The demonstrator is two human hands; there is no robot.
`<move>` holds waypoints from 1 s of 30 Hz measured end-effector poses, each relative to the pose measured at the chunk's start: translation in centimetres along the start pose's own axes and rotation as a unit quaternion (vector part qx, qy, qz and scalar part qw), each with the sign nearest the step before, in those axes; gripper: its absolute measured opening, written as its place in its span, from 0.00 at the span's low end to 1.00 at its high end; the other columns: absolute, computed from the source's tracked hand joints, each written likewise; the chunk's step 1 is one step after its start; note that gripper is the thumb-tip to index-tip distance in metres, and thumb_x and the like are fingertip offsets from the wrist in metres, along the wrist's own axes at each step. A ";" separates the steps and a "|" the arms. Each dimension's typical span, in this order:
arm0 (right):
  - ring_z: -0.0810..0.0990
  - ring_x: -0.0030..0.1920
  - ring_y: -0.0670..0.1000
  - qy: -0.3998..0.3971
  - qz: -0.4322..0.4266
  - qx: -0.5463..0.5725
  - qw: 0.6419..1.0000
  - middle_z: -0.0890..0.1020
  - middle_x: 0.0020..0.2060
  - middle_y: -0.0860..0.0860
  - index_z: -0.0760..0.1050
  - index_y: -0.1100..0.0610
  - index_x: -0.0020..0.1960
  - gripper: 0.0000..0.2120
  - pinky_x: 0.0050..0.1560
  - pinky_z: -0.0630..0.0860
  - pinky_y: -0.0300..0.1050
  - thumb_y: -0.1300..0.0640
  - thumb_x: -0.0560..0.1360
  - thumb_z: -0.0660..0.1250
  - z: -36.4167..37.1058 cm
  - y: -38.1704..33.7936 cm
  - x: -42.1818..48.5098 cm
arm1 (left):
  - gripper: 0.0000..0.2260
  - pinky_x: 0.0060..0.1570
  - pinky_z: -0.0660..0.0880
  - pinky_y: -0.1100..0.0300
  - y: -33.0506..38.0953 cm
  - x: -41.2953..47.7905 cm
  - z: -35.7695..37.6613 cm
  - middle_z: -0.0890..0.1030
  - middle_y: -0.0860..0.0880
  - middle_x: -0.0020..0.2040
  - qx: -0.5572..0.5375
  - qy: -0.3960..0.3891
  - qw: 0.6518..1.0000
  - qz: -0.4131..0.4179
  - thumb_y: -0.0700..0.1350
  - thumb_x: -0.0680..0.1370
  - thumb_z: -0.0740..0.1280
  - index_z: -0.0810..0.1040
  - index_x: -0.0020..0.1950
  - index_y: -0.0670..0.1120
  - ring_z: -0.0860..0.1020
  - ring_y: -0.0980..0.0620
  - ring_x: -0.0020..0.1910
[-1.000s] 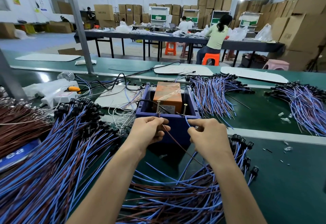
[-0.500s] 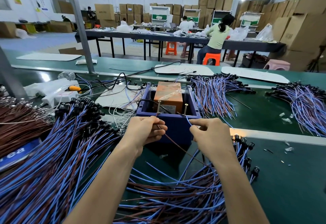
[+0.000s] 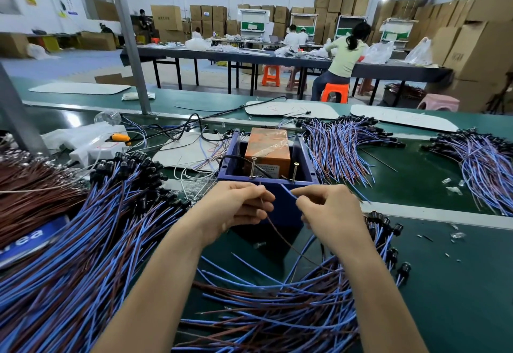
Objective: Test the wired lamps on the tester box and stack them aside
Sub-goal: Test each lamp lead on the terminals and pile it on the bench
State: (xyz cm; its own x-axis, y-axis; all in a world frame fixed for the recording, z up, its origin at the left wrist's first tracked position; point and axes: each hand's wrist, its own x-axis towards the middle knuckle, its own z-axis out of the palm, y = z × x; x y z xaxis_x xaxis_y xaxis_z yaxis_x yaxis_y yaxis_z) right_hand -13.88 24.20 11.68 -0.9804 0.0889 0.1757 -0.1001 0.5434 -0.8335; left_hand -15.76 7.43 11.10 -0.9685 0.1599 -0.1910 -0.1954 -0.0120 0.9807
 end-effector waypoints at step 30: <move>0.81 0.40 0.42 -0.362 -0.017 0.035 0.931 0.86 0.43 0.49 0.83 0.51 0.52 0.09 0.38 0.75 0.33 0.55 0.79 0.64 0.0 -0.9 -1.5 | 0.16 0.56 0.75 0.53 -3.9 2.1 -5.5 0.78 0.41 0.59 0.606 0.121 0.779 -0.106 0.36 0.74 0.59 0.76 0.59 0.45 0.77 0.42 0.57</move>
State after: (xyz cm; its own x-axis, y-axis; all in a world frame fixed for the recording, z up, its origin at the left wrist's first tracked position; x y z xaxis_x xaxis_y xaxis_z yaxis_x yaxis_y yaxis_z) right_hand -12.36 23.55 12.18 -0.8306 -0.5285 -0.1753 -0.1200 0.4774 -0.8704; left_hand -17.87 2.38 6.66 -0.9639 -0.1602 -0.2128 -0.2067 0.9537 0.2183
